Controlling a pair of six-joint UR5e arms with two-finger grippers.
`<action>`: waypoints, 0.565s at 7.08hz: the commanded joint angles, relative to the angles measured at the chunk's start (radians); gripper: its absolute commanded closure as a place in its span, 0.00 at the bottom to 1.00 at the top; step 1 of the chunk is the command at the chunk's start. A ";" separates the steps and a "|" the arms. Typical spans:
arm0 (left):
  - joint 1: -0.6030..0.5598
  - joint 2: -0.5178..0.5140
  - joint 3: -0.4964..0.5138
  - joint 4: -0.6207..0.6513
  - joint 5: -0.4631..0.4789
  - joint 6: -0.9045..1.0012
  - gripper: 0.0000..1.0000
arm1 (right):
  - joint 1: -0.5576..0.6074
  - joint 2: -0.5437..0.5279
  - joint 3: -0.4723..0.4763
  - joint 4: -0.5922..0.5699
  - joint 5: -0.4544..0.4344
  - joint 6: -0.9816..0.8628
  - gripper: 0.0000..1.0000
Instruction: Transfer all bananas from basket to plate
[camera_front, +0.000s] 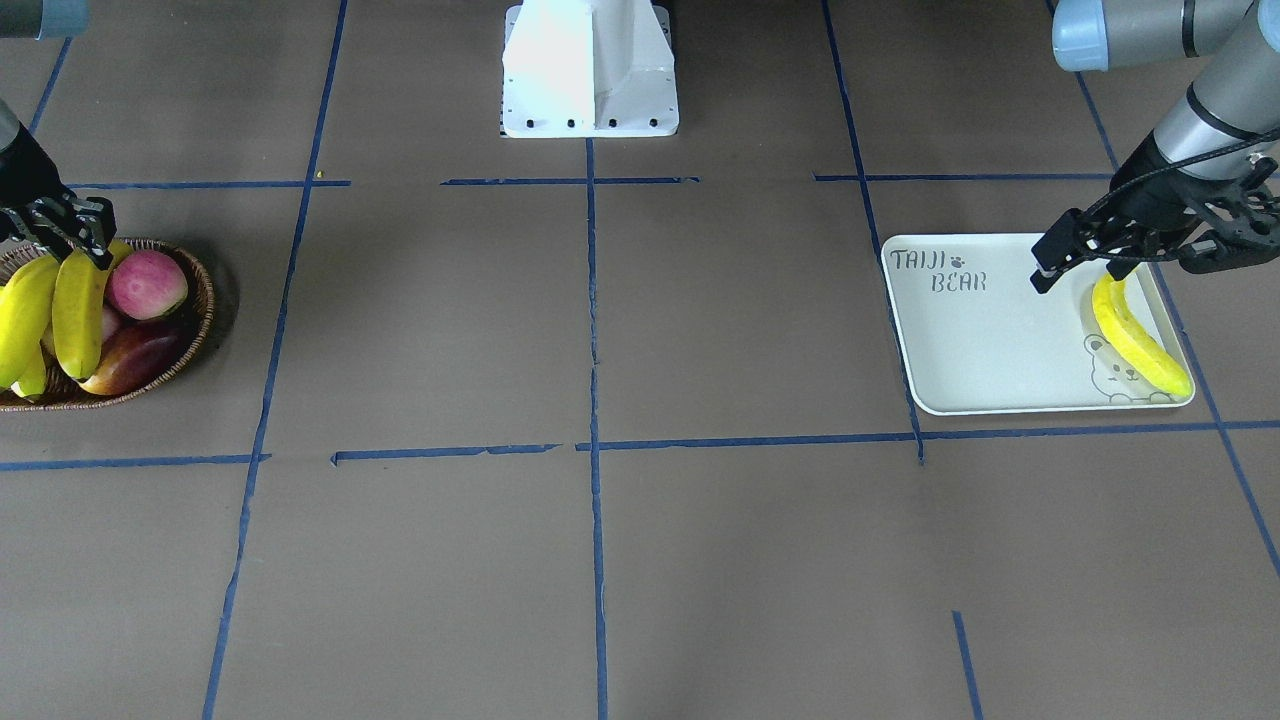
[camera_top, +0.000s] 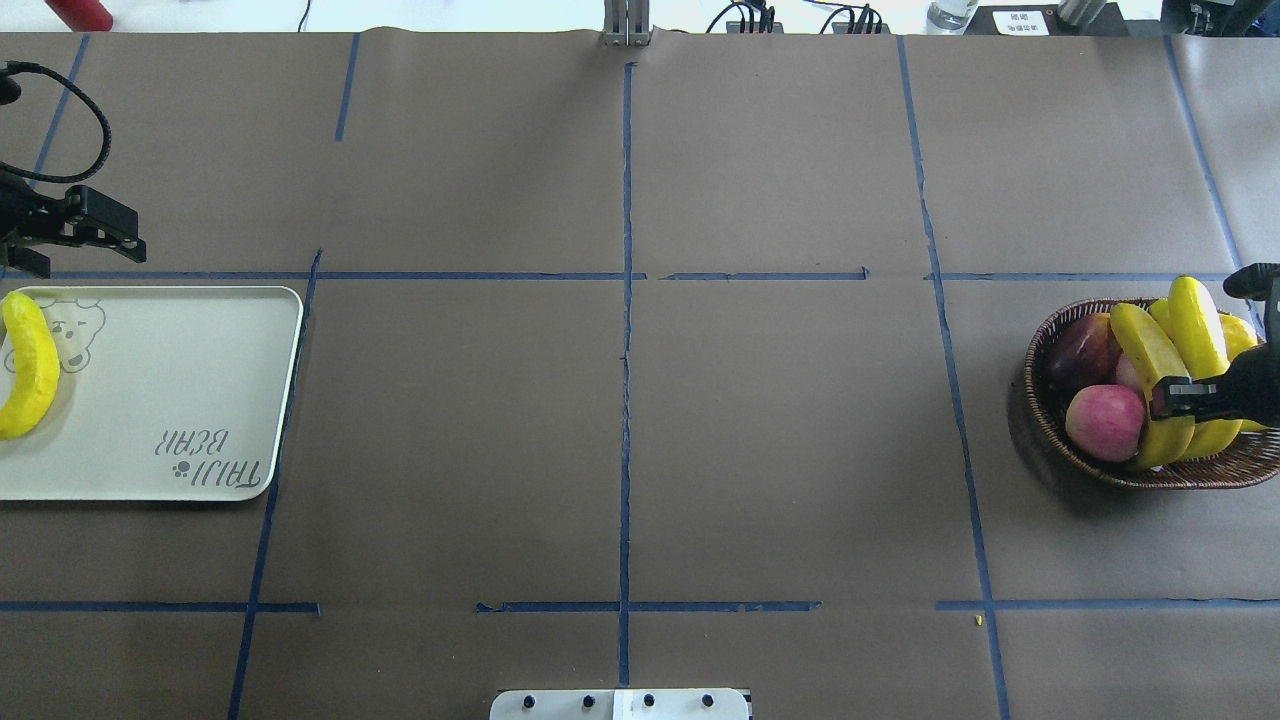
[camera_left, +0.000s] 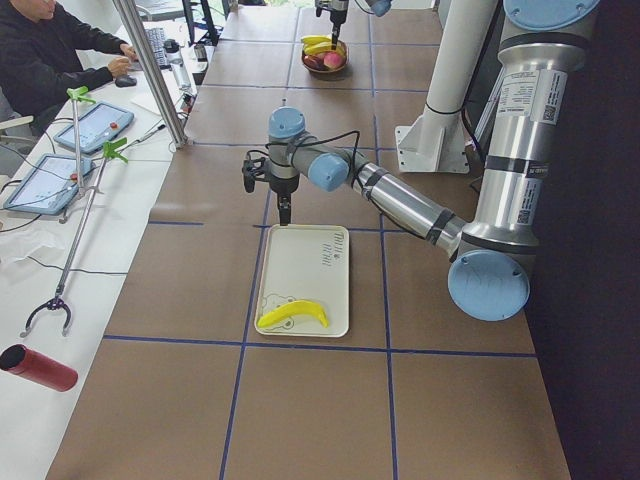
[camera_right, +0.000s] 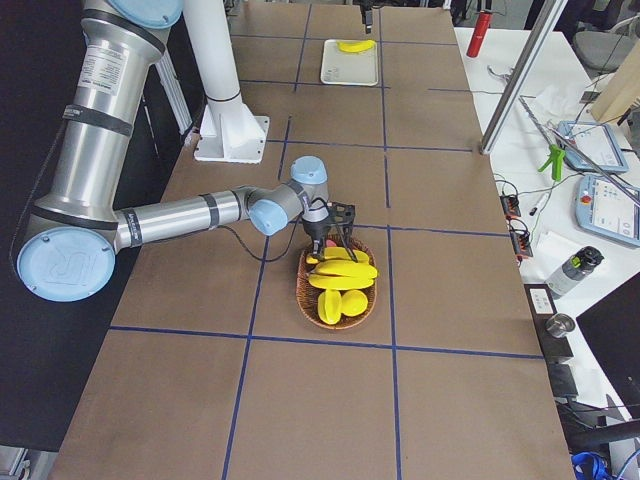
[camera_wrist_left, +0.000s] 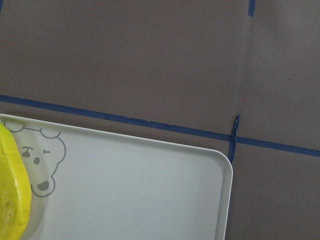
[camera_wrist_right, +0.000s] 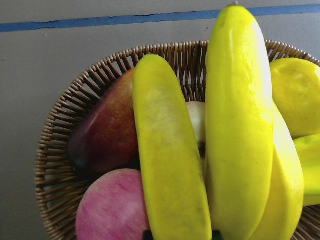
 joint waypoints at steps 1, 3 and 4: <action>0.000 0.001 0.001 0.000 0.000 0.000 0.00 | 0.039 -0.003 0.042 -0.008 0.013 0.000 0.99; 0.000 -0.001 0.001 0.000 -0.003 0.000 0.00 | 0.154 -0.018 0.142 -0.014 0.106 -0.006 1.00; 0.000 -0.001 0.001 0.000 -0.003 0.000 0.00 | 0.224 -0.016 0.165 -0.014 0.210 -0.011 1.00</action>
